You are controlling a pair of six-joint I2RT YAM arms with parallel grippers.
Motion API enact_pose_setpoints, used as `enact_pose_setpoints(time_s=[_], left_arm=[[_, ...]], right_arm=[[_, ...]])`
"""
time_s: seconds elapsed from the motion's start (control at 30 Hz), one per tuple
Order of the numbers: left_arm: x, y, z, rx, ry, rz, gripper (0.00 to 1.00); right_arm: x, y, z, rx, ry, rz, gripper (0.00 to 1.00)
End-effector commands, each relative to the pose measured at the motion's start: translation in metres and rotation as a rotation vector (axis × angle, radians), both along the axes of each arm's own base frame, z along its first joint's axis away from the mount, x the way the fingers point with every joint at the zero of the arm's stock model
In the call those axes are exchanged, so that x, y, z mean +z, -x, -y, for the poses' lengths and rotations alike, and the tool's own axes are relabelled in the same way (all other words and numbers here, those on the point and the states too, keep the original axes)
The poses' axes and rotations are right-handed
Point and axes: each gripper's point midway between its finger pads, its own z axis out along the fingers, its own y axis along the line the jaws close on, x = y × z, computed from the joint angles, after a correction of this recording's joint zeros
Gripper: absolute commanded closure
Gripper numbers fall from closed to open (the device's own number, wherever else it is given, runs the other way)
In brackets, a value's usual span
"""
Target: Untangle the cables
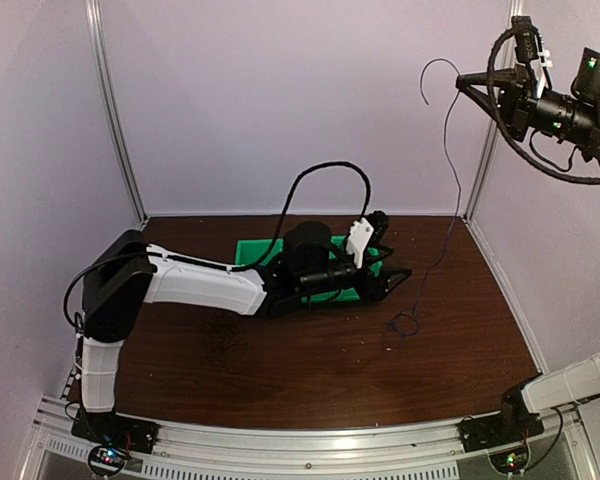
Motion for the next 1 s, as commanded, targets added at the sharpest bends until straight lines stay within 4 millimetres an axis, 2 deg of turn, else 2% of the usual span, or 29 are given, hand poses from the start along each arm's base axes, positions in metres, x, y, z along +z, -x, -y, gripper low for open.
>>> enact_pose_setpoints(time_s=[0.0, 0.2, 0.57, 0.63, 0.73, 0.8, 0.9, 0.97], left_arm=[[0.029, 0.015, 0.032, -0.157, 0.102, 0.041, 0.29], [0.012, 0.025, 0.054, -0.278, 0.081, 0.022, 0.33], [-0.008, 0.036, 0.051, -0.332, 0.056, -0.002, 0.38], [-0.010, 0.032, 0.054, -0.318, 0.047, -0.001, 0.55], [-0.007, 0.027, 0.057, -0.296, 0.043, 0.000, 0.74], [-0.004, 0.026, 0.055, -0.290, 0.041, 0.002, 0.85], [0.003, 0.025, 0.049, -0.268, 0.046, 0.017, 1.00], [0.014, 0.024, 0.042, -0.240, 0.056, 0.027, 1.00]], right_arm=[[0.000, 0.006, -0.003, 0.043, -0.019, -0.009, 1.00], [-0.002, 0.007, -0.002, 0.041, -0.017, -0.009, 1.00], [-0.005, 0.005, -0.001, 0.028, -0.012, -0.011, 1.00], [-0.006, 0.004, -0.002, 0.028, -0.013, -0.013, 1.00], [-0.008, -0.001, 0.001, -0.005, -0.011, -0.013, 1.00], [-0.014, -0.014, 0.007, -0.076, -0.010, -0.022, 1.00], [-0.035, -0.040, 0.017, -0.197, 0.000, -0.048, 1.00], [-0.055, -0.061, 0.026, -0.280, 0.009, -0.078, 1.00]])
